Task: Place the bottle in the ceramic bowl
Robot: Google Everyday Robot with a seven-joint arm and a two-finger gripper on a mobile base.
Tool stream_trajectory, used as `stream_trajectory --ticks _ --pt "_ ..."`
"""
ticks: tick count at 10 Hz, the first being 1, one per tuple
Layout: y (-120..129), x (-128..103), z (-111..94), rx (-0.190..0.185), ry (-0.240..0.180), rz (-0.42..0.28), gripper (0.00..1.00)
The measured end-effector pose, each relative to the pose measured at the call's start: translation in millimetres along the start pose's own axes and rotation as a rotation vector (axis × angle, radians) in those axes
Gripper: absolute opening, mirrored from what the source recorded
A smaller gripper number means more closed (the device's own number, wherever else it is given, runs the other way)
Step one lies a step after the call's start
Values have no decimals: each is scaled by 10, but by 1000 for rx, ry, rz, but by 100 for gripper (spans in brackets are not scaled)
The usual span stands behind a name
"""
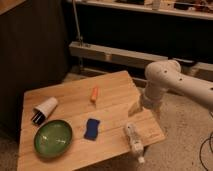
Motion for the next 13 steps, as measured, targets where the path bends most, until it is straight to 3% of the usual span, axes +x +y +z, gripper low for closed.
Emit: stream_trajectory --ticks 2,5,8,10,13 --pt "-7 -252 269 13 -24 -15 80" --pt "-89 -501 489 25 -15 -56 80" --pt "-124 -488 761 23 6 -51 80" --pt "-141 -395 855 16 38 -38 80" --pt "-212 -328 1017 0 50 -23 80"
